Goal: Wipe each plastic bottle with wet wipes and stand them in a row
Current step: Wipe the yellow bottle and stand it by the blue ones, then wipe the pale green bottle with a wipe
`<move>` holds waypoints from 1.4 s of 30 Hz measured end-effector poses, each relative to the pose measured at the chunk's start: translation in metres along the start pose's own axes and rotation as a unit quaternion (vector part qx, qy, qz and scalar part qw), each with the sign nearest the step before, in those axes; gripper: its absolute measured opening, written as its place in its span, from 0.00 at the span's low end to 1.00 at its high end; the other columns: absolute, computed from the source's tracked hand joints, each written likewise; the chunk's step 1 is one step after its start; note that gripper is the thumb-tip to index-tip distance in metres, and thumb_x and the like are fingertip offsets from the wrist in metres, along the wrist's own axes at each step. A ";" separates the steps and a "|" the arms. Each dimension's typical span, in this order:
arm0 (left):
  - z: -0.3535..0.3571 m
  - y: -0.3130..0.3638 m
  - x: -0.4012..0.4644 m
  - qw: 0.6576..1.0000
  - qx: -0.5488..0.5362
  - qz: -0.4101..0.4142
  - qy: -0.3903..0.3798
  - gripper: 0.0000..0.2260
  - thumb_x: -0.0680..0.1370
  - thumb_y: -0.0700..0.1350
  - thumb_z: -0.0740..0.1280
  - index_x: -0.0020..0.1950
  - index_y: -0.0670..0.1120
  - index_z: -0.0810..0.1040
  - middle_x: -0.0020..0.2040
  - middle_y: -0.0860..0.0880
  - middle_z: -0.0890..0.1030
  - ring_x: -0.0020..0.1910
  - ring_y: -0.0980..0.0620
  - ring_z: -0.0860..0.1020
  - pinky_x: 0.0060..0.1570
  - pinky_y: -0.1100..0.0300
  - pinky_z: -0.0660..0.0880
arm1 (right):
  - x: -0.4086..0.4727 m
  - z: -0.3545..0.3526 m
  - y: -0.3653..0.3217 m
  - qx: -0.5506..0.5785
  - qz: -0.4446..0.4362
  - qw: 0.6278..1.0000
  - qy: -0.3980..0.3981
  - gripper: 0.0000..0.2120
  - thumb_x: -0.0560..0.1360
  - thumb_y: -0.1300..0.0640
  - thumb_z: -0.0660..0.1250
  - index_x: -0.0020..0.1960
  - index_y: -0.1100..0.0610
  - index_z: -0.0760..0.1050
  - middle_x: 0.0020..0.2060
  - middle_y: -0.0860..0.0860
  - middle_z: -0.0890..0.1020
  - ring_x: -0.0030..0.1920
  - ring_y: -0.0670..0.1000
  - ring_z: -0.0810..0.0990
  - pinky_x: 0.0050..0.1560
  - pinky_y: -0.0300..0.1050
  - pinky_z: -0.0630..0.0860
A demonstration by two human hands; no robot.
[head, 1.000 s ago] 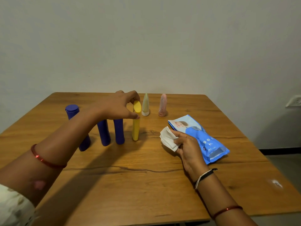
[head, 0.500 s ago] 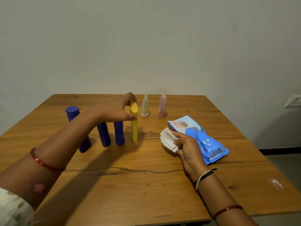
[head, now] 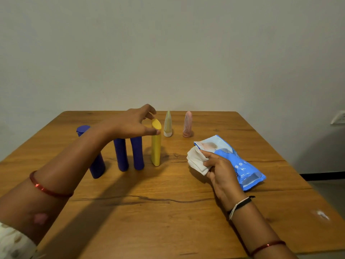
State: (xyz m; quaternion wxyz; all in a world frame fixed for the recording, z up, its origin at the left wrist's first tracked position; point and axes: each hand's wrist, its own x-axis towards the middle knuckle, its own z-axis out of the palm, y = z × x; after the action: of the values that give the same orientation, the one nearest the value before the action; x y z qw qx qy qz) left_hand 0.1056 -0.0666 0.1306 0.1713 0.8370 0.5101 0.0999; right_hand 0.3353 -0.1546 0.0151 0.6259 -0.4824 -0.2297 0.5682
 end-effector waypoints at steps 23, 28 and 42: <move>-0.021 0.009 0.128 0.992 0.080 -0.072 -0.067 0.30 0.76 0.61 0.64 0.72 0.45 0.65 0.72 0.44 0.69 0.69 0.44 0.68 0.68 0.49 0.65 | 0.048 0.010 -0.017 0.019 0.007 1.000 0.013 0.20 0.71 0.75 0.51 0.48 0.60 0.79 0.42 0.54 0.83 0.43 0.54 0.83 0.43 0.49 0.80; -0.017 0.008 0.137 0.990 0.094 -0.071 -0.072 0.29 0.77 0.58 0.64 0.73 0.43 0.65 0.72 0.44 0.69 0.70 0.44 0.67 0.68 0.50 0.64 | 0.050 0.008 -0.019 0.033 0.012 0.999 0.015 0.21 0.71 0.74 0.51 0.54 0.63 0.78 0.47 0.56 0.82 0.45 0.55 0.82 0.45 0.49 0.80; -0.001 0.006 0.161 0.982 0.120 -0.059 -0.130 0.26 0.75 0.48 0.71 0.70 0.43 0.69 0.67 0.44 0.74 0.66 0.45 0.72 0.65 0.52 0.69 | 0.057 0.002 -0.023 0.061 0.002 0.998 0.009 0.21 0.71 0.75 0.51 0.51 0.63 0.79 0.48 0.59 0.82 0.52 0.61 0.81 0.56 0.55 0.76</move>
State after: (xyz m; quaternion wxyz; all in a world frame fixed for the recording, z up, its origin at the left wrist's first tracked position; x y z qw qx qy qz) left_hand 0.1840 0.0742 0.1322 0.1405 0.8257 0.5400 -0.0822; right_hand 0.3595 -0.0979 0.0210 0.6552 -0.4493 -0.1882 0.5774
